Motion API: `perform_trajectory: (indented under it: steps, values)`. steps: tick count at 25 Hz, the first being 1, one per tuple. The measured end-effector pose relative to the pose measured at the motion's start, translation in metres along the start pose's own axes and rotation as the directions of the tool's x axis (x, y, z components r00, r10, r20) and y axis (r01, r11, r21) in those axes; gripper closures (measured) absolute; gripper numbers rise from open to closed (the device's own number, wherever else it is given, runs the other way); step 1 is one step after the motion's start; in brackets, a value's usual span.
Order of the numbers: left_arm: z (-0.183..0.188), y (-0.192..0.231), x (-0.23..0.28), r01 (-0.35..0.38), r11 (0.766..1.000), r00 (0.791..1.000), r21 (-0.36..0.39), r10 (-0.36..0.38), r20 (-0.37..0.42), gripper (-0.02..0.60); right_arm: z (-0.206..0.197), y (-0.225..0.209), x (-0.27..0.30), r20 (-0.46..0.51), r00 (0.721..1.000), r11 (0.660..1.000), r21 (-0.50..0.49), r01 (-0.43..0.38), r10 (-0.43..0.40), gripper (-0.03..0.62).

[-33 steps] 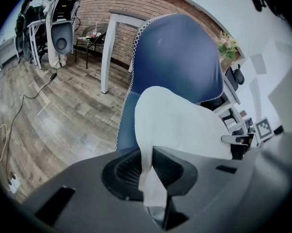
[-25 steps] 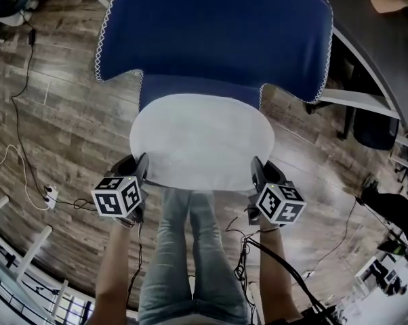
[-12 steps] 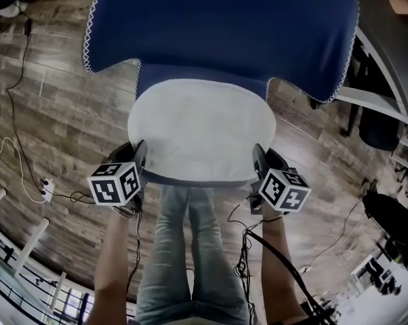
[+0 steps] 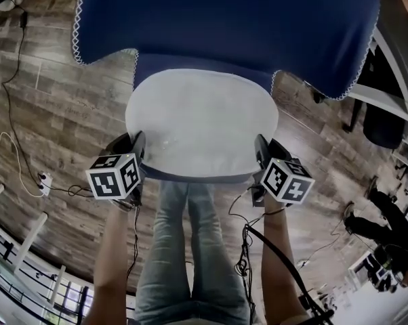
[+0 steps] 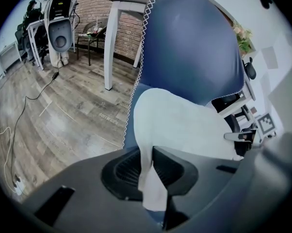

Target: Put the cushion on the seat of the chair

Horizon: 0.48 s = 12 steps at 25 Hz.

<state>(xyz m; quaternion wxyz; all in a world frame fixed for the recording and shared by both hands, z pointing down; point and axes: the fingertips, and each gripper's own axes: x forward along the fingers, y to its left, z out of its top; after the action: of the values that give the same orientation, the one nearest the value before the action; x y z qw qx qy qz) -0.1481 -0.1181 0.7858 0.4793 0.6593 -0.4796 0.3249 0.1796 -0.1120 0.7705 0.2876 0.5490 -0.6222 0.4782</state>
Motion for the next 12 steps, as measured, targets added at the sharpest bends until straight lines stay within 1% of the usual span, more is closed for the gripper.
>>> perform_trajectory:
  steps: [9,12]
  values:
    - [-0.001,0.003,0.007,-0.045,0.999,0.999,-0.004,0.045,-0.019,0.505,-0.002,-0.013,0.010,-0.013,0.998,0.998,0.007,0.066,-0.066,0.497]
    - [-0.001,0.006,0.007,-0.056,0.998,0.998,-0.019,0.056,-0.015,0.494,-0.001,-0.015,0.013,-0.009,0.997,0.997,0.008,0.077,-0.077,0.480]
